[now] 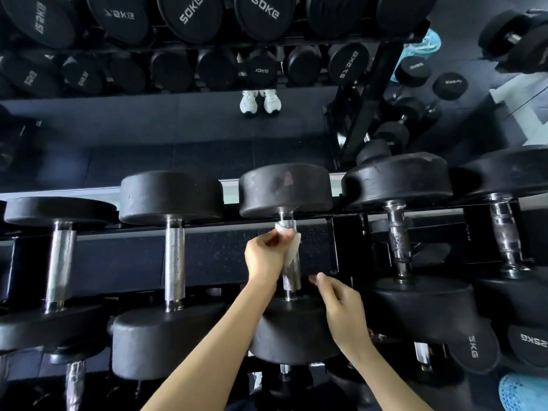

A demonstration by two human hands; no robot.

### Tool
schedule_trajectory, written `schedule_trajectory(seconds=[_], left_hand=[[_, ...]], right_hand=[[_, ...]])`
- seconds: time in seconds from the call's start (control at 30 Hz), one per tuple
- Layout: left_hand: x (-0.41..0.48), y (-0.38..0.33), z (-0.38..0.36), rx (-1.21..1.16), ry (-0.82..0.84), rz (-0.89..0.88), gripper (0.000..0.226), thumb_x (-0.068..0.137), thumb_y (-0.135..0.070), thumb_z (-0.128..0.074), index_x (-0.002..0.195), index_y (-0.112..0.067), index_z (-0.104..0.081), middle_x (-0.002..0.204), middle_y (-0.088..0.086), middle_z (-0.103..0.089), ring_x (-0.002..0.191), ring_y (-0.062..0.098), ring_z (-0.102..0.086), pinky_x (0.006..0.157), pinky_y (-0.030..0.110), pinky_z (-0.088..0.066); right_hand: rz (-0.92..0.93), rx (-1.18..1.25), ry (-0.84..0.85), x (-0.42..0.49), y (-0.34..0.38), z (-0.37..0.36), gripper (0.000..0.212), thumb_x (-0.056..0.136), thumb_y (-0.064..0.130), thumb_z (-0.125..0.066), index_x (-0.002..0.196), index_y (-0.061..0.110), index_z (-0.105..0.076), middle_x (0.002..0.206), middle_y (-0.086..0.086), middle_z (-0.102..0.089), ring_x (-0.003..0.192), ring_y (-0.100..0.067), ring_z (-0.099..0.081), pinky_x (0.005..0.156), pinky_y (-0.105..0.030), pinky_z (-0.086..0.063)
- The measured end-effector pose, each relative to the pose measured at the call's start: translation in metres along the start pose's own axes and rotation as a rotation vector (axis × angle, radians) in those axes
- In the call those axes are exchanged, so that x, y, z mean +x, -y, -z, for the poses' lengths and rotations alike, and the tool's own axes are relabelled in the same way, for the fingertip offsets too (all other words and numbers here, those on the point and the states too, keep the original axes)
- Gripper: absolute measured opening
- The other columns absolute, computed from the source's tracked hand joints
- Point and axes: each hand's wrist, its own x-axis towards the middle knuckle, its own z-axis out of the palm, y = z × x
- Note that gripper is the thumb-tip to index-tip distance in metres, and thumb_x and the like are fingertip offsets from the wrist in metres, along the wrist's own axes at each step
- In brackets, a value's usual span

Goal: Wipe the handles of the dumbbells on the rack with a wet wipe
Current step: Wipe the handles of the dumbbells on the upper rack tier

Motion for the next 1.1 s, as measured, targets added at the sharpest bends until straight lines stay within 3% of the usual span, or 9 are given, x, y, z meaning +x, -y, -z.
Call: schedule_trajectory(seconds=[0.07, 0.2, 0.37, 0.5, 0.63, 0.7, 0.77, 0.9, 1.1], left_hand=[[0.008, -0.008, -0.006, -0.05, -0.051, -0.005, 0.032, 0.077, -0.036, -0.076, 0.084, -0.004, -0.073, 0.078, 0.007, -0.073, 0.065, 0.009, -0.063, 0.063, 0.021, -0.049], [0.017, -0.009, -0.011, -0.184, -0.019, 0.013, 0.027, 0.077, -0.035, -0.076, 0.083, -0.009, -0.074, 0.075, 0.003, -0.074, 0.068, 0.008, -0.067, 0.064, 0.015, -0.05], [0.029, -0.001, 0.004, -0.186, 0.278, 0.008, 0.03, 0.074, -0.038, -0.071, 0.085, -0.01, -0.076, 0.078, -0.001, -0.072, 0.077, 0.009, -0.065, 0.074, 0.021, -0.05], [0.043, -0.01, 0.015, -0.131, 0.477, -0.008, 0.021, 0.085, -0.025, -0.062, 0.088, -0.005, -0.07, 0.076, 0.0, -0.072, 0.071, 0.009, -0.066, 0.06, 0.022, -0.052], [0.035, -0.02, 0.005, 0.017, 0.239, -0.148, 0.017, 0.085, -0.027, -0.069, 0.081, -0.011, -0.066, 0.068, -0.004, -0.07, 0.068, 0.011, -0.067, 0.064, 0.027, -0.055], [0.022, -0.024, -0.008, 0.286, 0.015, -0.205, 0.023, 0.086, -0.034, -0.067, 0.072, -0.016, -0.063, 0.064, -0.008, -0.063, 0.061, 0.007, -0.059, 0.055, 0.017, -0.045], [0.009, -0.024, -0.016, 0.518, -0.097, -0.34, 0.028, 0.091, -0.035, -0.059, 0.068, -0.019, -0.058, 0.059, -0.006, -0.055, 0.056, 0.01, -0.052, 0.049, 0.022, -0.036], [0.0, -0.019, -0.007, 0.679, -0.04, -0.422, 0.032, 0.091, -0.039, -0.058, 0.069, -0.017, -0.053, 0.067, 0.002, -0.058, 0.063, 0.018, -0.051, 0.058, 0.025, -0.034], [-0.014, 0.005, 0.015, 0.742, 0.175, -0.377, 0.041, 0.086, -0.037, -0.066, 0.057, -0.012, -0.052, 0.052, -0.009, -0.045, 0.052, 0.006, -0.043, 0.049, 0.016, -0.034]], right_hand=[[0.002, 0.007, -0.008, 0.0, 0.001, 0.0, 0.045, 0.085, 0.059, -0.041, 0.089, 0.026, -0.071, 0.079, 0.003, -0.072, 0.084, -0.002, -0.065, 0.077, -0.025, -0.048], [0.039, -0.001, -0.023, 0.0, 0.001, 0.0, 0.043, 0.091, 0.048, -0.044, 0.078, 0.018, -0.071, 0.077, -0.008, -0.07, 0.078, -0.016, -0.064, 0.074, -0.034, -0.048], [0.009, -0.019, -0.033, 0.001, -0.002, -0.001, 0.024, 0.094, 0.03, -0.051, 0.089, 0.024, -0.073, 0.081, 0.015, -0.072, 0.087, 0.006, -0.063, 0.078, -0.019, -0.045], [0.008, -0.018, -0.047, 0.0, -0.003, -0.001, 0.024, 0.095, 0.028, -0.05, 0.084, 0.029, -0.071, 0.076, 0.012, -0.072, 0.08, 0.002, -0.064, 0.074, -0.022, -0.047], [0.009, -0.016, -0.054, 0.002, -0.004, -0.002, 0.024, 0.095, 0.026, -0.049, 0.082, 0.032, -0.069, 0.077, -0.006, -0.072, 0.078, -0.017, -0.065, 0.075, -0.036, -0.049], [-0.006, -0.017, -0.066, 0.002, -0.006, -0.004, 0.024, 0.095, 0.025, -0.049, 0.085, 0.027, -0.072, 0.076, -0.002, -0.072, 0.078, -0.009, -0.065, 0.079, -0.033, -0.05], [-0.018, -0.007, -0.08, 0.002, -0.006, -0.005, 0.024, 0.095, 0.024, -0.049, 0.086, 0.026, -0.072, 0.077, -0.002, -0.073, 0.079, -0.008, -0.066, 0.082, -0.034, -0.05], [-0.01, -0.001, -0.081, 0.002, -0.008, -0.006, 0.024, 0.096, 0.025, -0.048, 0.087, 0.028, -0.071, 0.084, -0.019, -0.07, 0.086, -0.029, -0.064, 0.084, -0.04, -0.048], [0.038, -0.034, -0.118, -0.002, -0.009, -0.007, 0.029, 0.097, 0.027, -0.046, 0.085, 0.022, -0.071, 0.078, -0.014, -0.07, 0.079, -0.019, -0.064, 0.077, -0.032, -0.047]])
